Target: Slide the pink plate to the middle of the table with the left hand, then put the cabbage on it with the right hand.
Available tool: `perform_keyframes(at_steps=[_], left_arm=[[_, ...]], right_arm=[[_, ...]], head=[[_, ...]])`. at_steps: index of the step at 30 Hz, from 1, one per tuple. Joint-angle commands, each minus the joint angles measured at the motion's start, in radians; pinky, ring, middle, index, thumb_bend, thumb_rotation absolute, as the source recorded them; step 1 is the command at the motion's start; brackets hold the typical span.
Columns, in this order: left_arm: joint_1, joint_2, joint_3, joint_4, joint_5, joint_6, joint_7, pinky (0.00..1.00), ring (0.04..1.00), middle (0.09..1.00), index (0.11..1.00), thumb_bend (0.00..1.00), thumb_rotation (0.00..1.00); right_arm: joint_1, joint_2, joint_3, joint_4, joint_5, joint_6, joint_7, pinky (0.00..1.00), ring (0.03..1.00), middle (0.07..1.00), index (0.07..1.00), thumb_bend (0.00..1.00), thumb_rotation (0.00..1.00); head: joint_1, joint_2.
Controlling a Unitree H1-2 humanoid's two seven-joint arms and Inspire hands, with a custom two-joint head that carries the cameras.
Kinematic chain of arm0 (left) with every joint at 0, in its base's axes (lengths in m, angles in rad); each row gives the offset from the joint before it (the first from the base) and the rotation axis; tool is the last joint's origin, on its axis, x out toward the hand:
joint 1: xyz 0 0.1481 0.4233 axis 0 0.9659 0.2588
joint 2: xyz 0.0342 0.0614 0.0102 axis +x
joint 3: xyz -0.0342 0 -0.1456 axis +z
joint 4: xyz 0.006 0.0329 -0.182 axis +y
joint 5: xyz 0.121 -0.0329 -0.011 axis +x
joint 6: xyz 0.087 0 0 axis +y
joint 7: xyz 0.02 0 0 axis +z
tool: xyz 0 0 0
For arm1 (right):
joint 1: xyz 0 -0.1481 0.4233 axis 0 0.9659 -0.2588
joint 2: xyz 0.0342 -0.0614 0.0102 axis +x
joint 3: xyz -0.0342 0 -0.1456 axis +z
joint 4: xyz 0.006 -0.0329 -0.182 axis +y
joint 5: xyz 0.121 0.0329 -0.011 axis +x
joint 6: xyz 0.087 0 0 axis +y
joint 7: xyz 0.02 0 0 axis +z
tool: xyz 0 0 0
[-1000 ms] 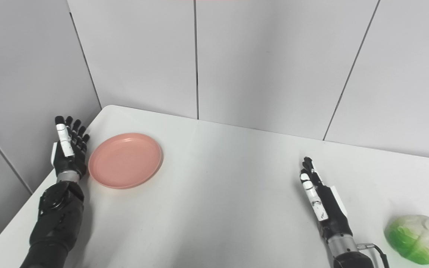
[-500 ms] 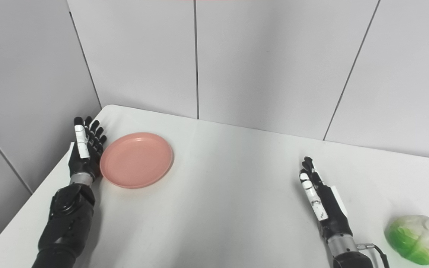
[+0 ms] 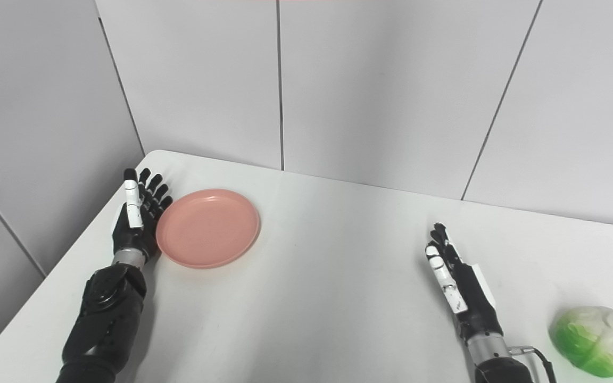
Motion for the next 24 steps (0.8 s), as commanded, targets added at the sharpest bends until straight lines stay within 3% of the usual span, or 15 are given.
perform_keyframes(at_steps=[1, 8, 24], left_arm=[[-0.011, 0.001, -0.012, -0.021, 0.016, -0.008, -0.013, 0.95, 0.963, 0.969, 0.988, 0.87, 1.0], [0.004, -0.014, -0.037, -0.051, 0.026, -0.013, -0.031, 0.97, 0.976, 0.98, 0.999, 0.88, 1.0], [0.051, -0.089, -0.133, -0.23, 0.08, 0.143, -0.024, 0.97, 0.963, 0.963, 0.984, 0.9, 1.0]], right_arm=[[0.011, -0.003, 0.002, 0.007, -0.01, 0.024, -0.002, 0.96, 0.953, 0.969, 0.983, 0.5, 0.95], [0.008, -0.002, 0.002, 0.02, -0.008, 0.017, 0.0, 0.96, 0.953, 0.975, 0.986, 0.51, 0.96], [0.009, 0.012, -0.001, 0.021, -0.009, 0.019, -0.023, 0.94, 0.94, 0.959, 0.982, 0.6, 0.91]], head=[[-0.002, 0.001], [-0.016, 0.006], [-0.041, 0.013]])
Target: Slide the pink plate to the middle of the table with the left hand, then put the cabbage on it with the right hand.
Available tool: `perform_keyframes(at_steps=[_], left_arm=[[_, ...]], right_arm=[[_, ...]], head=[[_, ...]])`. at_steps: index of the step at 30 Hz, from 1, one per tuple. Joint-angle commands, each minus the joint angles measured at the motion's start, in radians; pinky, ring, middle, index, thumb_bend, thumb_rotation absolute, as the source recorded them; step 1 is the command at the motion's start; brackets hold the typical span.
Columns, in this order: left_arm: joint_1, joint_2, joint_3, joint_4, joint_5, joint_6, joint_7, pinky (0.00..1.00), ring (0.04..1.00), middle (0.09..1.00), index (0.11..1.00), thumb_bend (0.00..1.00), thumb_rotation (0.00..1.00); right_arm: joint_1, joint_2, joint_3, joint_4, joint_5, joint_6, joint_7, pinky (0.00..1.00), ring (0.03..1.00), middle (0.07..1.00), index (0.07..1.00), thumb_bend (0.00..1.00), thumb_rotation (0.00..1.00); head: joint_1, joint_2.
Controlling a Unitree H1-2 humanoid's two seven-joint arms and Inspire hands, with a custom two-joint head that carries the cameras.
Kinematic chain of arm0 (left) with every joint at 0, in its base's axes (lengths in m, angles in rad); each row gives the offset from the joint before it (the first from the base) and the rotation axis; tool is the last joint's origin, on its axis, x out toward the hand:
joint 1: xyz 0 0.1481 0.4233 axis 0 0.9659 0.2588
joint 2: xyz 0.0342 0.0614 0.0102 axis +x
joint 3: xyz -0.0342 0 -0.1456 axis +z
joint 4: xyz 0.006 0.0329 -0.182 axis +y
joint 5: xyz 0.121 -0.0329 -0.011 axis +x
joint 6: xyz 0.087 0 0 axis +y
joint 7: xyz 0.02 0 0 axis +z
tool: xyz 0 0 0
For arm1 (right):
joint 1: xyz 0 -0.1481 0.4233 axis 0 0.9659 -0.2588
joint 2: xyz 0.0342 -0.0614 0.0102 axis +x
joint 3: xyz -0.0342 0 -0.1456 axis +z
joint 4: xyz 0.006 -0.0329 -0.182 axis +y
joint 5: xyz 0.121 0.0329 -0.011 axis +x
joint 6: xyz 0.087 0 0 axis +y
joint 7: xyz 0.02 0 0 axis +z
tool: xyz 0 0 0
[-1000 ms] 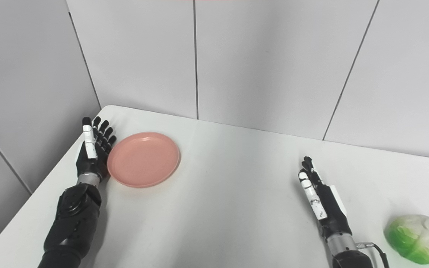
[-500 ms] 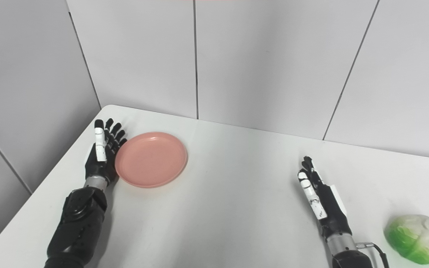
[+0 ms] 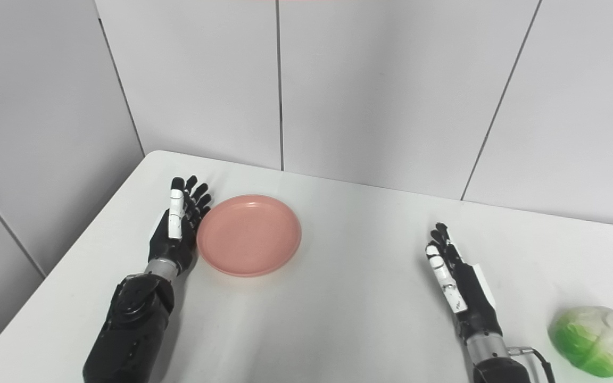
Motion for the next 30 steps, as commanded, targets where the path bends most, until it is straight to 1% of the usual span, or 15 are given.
perform_keyframes(at_steps=[1, 6, 7, 8, 10, 14, 16, 18, 21, 22, 24, 27, 28, 30], left_arm=[[-0.014, -0.008, -0.014, -0.033, 0.009, 0.007, -0.017, 0.97, 0.967, 0.966, 0.988, 0.89, 1.0], [0.0, -0.022, -0.053, -0.068, 0.032, 0.033, -0.02, 0.94, 0.954, 0.959, 0.977, 0.89, 1.0], [0.003, -0.027, -0.056, -0.076, 0.023, 0.041, -0.027, 0.95, 0.954, 0.959, 0.978, 0.89, 1.0], [0.004, -0.032, -0.06, -0.083, 0.013, 0.049, -0.035, 0.97, 0.968, 0.97, 0.988, 0.88, 1.0], [0.009, -0.038, -0.074, -0.099, 0.014, 0.06, -0.048, 0.97, 0.97, 0.973, 0.989, 0.88, 1.0], [0.02, -0.047, -0.105, -0.131, 0.024, 0.085, -0.065, 0.99, 0.978, 0.985, 0.994, 0.88, 1.0], [0.023, -0.049, -0.116, -0.131, 0.012, 0.087, -0.089, 1.0, 0.989, 0.997, 0.999, 0.87, 1.0], [0.026, -0.052, -0.123, -0.134, 0.013, 0.092, -0.099, 1.0, 0.987, 0.996, 1.0, 0.87, 1.0], [0.043, -0.07, -0.146, -0.177, 0.02, 0.121, -0.106, 1.0, 0.992, 0.996, 1.0, 0.87, 1.0], [0.046, -0.072, -0.153, -0.189, 0.023, 0.13, -0.109, 1.0, 0.996, 0.998, 1.0, 0.86, 1.0], [0.05, -0.075, -0.168, -0.199, 0.028, 0.135, -0.116, 1.0, 0.996, 1.0, 1.0, 0.85, 1.0], [0.059, -0.095, -0.187, -0.207, 0.038, 0.132, -0.116, 1.0, 0.996, 1.0, 1.0, 0.85, 1.0], [0.062, -0.101, -0.191, -0.209, 0.041, 0.13, -0.116, 1.0, 0.996, 1.0, 1.0, 0.85, 1.0], [0.065, -0.114, -0.196, -0.201, 0.038, 0.125, -0.12, 1.0, 0.997, 1.0, 1.0, 0.84, 1.0]], right_arm=[[0.011, 0.0, 0.002, 0.009, -0.009, 0.025, 0.0, 0.94, 0.939, 0.959, 0.982, 0.59, 0.92], [0.011, 0.0, 0.003, 0.016, -0.012, 0.015, -0.003, 0.93, 0.936, 0.954, 0.975, 0.6, 0.91], [0.011, 0.0, 0.005, 0.015, -0.018, 0.014, -0.007, 0.93, 0.934, 0.953, 0.975, 0.61, 0.92], [0.011, 0.0, 0.005, 0.017, -0.021, 0.013, -0.01, 0.92, 0.931, 0.951, 0.973, 0.63, 0.92], [0.01, -0.001, 0.006, 0.022, -0.021, 0.01, -0.01, 0.92, 0.93, 0.95, 0.972, 0.63, 0.92], [0.01, 0.0, 0.006, 0.013, -0.016, 0.024, -0.007, 0.93, 0.934, 0.955, 0.975, 0.63, 0.91], [0.009, 0.0, 0.006, 0.022, -0.014, 0.014, -0.005, 0.93, 0.939, 0.961, 0.976, 0.62, 0.91], [0.007, 0.0, 0.006, 0.03, -0.015, 0.004, -0.006, 0.93, 0.938, 0.958, 0.972, 0.62, 0.91], [0.013, 0.001, 0.007, 0.015, -0.019, 0.019, -0.011, 0.93, 0.937, 0.956, 0.969, 0.63, 0.91], [0.014, 0.002, 0.007, 0.008, -0.02, 0.023, -0.011, 0.93, 0.935, 0.955, 0.968, 0.62, 0.91], [0.016, 0.001, 0.01, 0.002, -0.021, 0.025, -0.009, 0.93, 0.936, 0.956, 0.97, 0.6, 0.91], [0.013, -0.001, 0.01, 0.017, -0.02, 0.012, -0.009, 0.92, 0.936, 0.955, 0.972, 0.6, 0.92], [0.012, -0.001, 0.01, 0.02, -0.02, 0.012, -0.009, 0.92, 0.936, 0.956, 0.973, 0.62, 0.92], [0.013, -0.002, 0.012, 0.02, -0.026, 0.007, -0.012, 0.92, 0.932, 0.955, 0.971, 0.62, 0.92]], head=[[0.001, 0.001], [-0.007, 0.003], [-0.007, 0.003], [-0.008, 0.003], [-0.01, 0.004], [-0.015, 0.005], [-0.018, 0.006], [-0.019, 0.006], [-0.021, 0.008], [-0.021, 0.008], [-0.023, 0.008], [-0.03, 0.01], [-0.03, 0.01], [-0.032, 0.011]])
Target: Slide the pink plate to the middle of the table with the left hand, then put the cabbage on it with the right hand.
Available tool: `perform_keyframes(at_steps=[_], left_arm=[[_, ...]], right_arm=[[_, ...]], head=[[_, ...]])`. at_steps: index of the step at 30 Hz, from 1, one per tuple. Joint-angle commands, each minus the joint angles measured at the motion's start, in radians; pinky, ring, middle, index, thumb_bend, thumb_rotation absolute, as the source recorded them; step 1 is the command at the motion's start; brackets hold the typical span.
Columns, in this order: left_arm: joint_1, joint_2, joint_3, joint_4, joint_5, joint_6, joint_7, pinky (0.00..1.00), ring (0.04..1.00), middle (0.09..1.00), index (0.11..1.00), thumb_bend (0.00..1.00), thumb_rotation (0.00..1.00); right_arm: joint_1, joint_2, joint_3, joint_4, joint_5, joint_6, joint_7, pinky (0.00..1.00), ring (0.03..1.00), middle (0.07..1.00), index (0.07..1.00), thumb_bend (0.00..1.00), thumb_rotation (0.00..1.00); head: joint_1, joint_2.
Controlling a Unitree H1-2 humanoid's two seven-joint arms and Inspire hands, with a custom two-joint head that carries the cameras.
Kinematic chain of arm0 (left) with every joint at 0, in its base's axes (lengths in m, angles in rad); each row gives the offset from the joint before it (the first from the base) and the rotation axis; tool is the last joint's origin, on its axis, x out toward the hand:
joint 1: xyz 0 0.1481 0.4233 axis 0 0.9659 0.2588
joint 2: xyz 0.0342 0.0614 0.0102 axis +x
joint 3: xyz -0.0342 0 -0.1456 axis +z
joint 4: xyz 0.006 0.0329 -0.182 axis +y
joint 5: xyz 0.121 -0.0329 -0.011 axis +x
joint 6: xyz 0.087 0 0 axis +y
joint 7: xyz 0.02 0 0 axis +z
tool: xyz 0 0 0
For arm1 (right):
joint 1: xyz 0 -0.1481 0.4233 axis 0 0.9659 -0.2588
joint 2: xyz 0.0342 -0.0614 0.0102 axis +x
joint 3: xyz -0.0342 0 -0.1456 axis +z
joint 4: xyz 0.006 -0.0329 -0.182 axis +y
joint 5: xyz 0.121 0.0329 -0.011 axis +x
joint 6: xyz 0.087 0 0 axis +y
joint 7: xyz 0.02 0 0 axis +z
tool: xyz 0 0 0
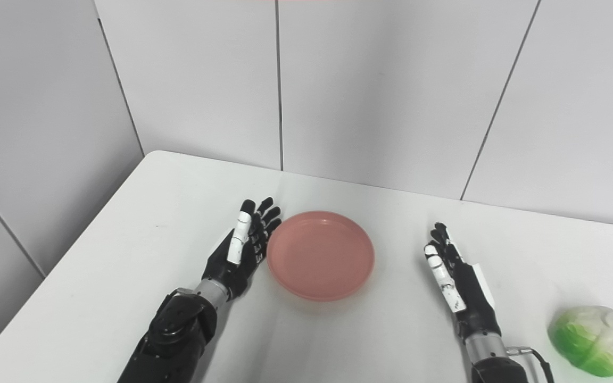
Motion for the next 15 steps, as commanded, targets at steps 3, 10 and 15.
perform_keyframes(at_steps=[3, 10, 15], left_arm=[[-0.008, -0.023, -0.015, -0.012, 0.001, -0.024, -0.027, 1.0, 0.998, 1.0, 1.0, 0.82, 1.0], [0.001, -0.056, -0.02, -0.004, -0.006, -0.029, -0.031, 1.0, 1.0, 1.0, 1.0, 0.8, 1.0], [0.005, -0.059, -0.017, 0.001, 0.003, -0.041, -0.028, 1.0, 1.0, 1.0, 1.0, 0.81, 1.0]], right_arm=[[0.013, -0.003, 0.009, 0.018, -0.018, 0.007, 0.004, 0.92, 0.927, 0.954, 0.968, 0.62, 0.93], [0.006, -0.002, 0.008, 0.044, -0.019, -0.01, 0.0, 0.92, 0.926, 0.949, 0.967, 0.64, 0.92], [0.012, -0.001, 0.011, 0.027, -0.026, 0.006, -0.004, 0.92, 0.927, 0.952, 0.971, 0.64, 0.94]], head=[[-0.004, 0.002], [-0.01, 0.003], [-0.018, 0.003]])
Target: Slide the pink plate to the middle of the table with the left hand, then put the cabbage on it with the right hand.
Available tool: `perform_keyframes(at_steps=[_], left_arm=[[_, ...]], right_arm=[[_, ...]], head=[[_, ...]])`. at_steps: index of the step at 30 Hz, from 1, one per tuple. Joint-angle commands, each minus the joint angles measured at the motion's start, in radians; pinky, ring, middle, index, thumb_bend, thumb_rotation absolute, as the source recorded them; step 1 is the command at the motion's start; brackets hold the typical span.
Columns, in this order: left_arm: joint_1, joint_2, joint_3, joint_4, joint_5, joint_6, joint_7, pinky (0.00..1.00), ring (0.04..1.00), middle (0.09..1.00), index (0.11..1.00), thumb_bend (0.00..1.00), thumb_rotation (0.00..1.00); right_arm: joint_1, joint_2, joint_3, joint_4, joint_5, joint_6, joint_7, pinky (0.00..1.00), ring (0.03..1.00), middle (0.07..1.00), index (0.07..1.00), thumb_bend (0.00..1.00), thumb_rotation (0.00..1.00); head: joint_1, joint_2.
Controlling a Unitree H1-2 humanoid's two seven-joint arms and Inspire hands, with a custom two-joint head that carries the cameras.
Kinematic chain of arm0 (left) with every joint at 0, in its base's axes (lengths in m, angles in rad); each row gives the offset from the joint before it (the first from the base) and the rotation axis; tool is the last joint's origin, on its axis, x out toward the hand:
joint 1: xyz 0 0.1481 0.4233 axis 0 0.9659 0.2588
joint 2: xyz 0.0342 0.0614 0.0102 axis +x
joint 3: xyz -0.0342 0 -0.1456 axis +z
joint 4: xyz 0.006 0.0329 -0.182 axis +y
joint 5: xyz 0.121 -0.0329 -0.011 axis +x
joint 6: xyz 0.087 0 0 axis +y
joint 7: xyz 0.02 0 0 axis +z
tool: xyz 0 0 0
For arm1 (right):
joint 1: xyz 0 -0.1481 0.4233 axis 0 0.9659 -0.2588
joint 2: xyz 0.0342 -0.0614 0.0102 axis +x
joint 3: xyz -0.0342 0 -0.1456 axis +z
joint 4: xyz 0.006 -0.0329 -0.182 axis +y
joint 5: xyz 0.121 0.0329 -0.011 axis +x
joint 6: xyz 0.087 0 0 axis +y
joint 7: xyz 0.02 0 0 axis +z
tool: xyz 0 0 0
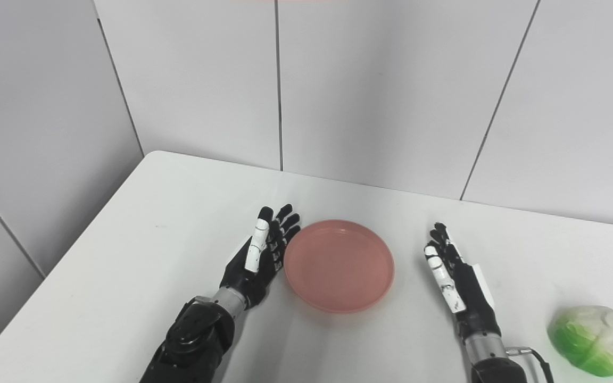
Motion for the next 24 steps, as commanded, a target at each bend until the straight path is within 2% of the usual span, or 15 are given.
perform_keyframes(at_steps=[1, 9, 13, 20, 24], left_arm=[[-0.007, -0.012, -0.006, -0.008, 0.006, -0.022, -0.014, 1.0, 1.0, 1.0, 1.0, 0.81, 1.0], [-0.005, -0.001, -0.007, -0.014, 0.012, -0.03, -0.018, 1.0, 1.0, 1.0, 1.0, 0.8, 1.0], [-0.007, 0.009, -0.005, -0.002, 0.011, -0.035, -0.029, 1.0, 1.0, 1.0, 1.0, 0.81, 1.0], [0.003, 0.009, 0.007, -0.012, -0.016, -0.009, -0.046, 1.0, 1.0, 1.0, 1.0, 0.82, 1.0], [0.011, 0.007, -0.001, -0.003, -0.011, -0.011, -0.056, 1.0, 1.0, 1.0, 1.0, 0.81, 1.0]], right_arm=[[0.015, -0.001, 0.008, 0.004, -0.017, 0.037, 0.003, 0.92, 0.929, 0.953, 0.972, 0.64, 0.94], [0.009, 0.0, 0.006, 0.016, -0.011, 0.03, 0.009, 0.92, 0.93, 0.957, 0.979, 0.65, 0.94], [0.006, 0.007, -0.007, 0.006, 0.023, 0.033, 0.019, 0.94, 0.946, 0.962, 0.976, 0.61, 0.93], [-0.002, 0.013, -0.005, -0.004, -0.001, -0.006, -0.009, 0.91, 0.931, 0.963, 0.977, 0.6, 0.96], [-0.002, 0.019, -0.011, -0.039, 0.002, 0.017, -0.014, 0.93, 0.943, 0.974, 0.982, 0.66, 0.96]], head=[[-0.004, 0.002], [-0.029, 0.001], [-0.055, 0.0], [-0.135, 0.002], [-0.165, 0.006]])
